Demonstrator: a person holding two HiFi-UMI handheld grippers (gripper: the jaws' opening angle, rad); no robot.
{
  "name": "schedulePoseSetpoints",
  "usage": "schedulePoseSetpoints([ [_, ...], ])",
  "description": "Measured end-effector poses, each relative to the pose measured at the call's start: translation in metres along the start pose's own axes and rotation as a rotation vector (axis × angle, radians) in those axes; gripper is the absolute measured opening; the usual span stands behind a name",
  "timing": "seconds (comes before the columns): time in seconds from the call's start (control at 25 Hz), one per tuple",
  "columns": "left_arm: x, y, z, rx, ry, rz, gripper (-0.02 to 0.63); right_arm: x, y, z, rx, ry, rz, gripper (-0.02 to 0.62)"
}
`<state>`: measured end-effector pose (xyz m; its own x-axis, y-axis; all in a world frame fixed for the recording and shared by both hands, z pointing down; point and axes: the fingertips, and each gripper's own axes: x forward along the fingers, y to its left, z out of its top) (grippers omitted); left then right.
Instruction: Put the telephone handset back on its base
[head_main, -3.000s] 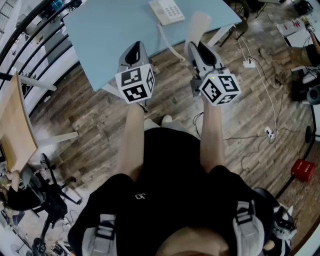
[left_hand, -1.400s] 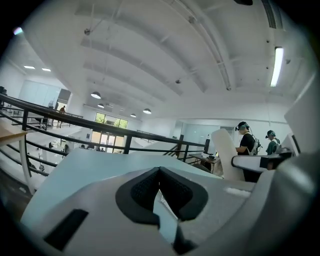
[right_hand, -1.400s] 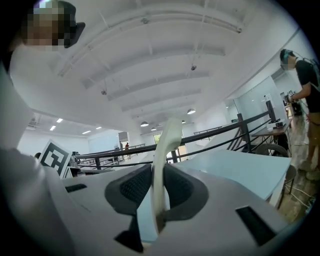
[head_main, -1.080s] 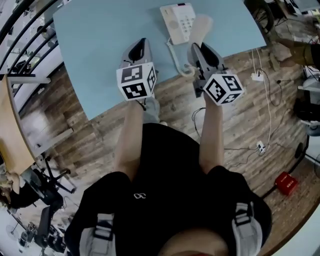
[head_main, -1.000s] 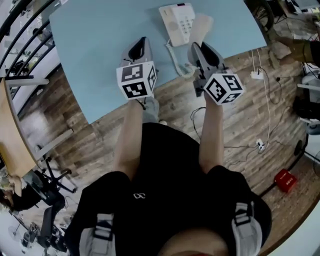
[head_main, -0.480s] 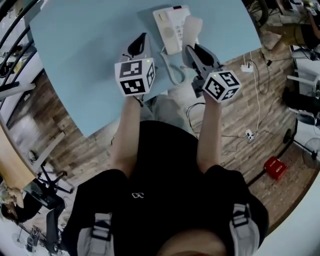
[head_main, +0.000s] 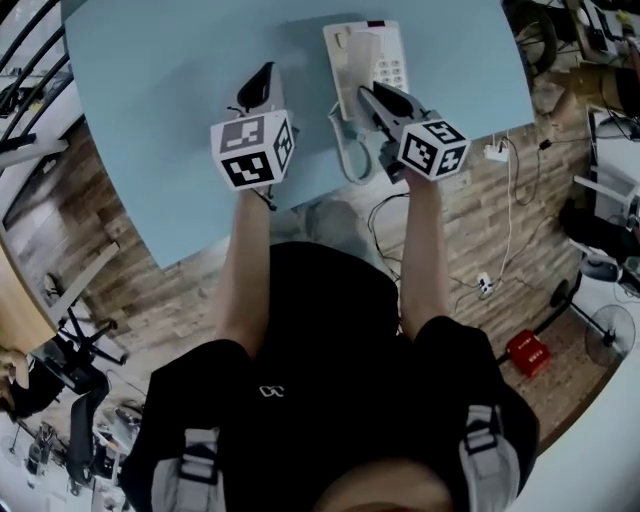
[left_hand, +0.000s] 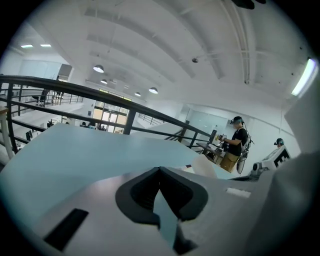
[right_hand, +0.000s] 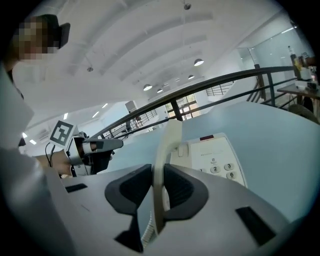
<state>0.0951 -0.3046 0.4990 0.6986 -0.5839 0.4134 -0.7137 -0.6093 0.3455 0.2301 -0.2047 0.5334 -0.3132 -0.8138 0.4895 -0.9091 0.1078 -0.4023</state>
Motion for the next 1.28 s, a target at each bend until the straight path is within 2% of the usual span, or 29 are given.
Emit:
schedulePoseSetpoints([
  [0.12,0.003,-0.005,-0.006,0.012,0.011,-0.006,0.0,0.017,0.0,-0.003,-0.043,0.059,0.025,0.072],
  [0.24,0.007,-0.011,-0.008,0.019,0.014,-0.012,0.0,0.028,-0.001,-0.004,-0.039,0.089,0.056,0.072],
  [0.56,0.015,-0.01,-0.004,0.007,0.007,0.001,0.0,0.043,-0.011,-0.005,0.144,0.08,0.116,0.074],
  [0.92,0.016,0.008,-0.001,-0.017,0.004,0.049,0.0,0.046,-0.013,-0.006,0.257,0.087,0.182,0.077],
  [1.08,0.015,0.005,-0.004,-0.013,0.006,0.041,0.0,0.047,-0.008,0.0,0.258,0.066,0.237,0.08],
  [1.2,0.016,0.001,-0.006,-0.011,0.009,0.034,0.0,0.047,-0.015,-0.003,0.249,0.079,0.219,0.087],
  [1.28,0.015,-0.003,-0.007,-0.009,0.009,0.028,0.0,0.045,-0.02,-0.004,0.234,0.086,0.196,0.122],
])
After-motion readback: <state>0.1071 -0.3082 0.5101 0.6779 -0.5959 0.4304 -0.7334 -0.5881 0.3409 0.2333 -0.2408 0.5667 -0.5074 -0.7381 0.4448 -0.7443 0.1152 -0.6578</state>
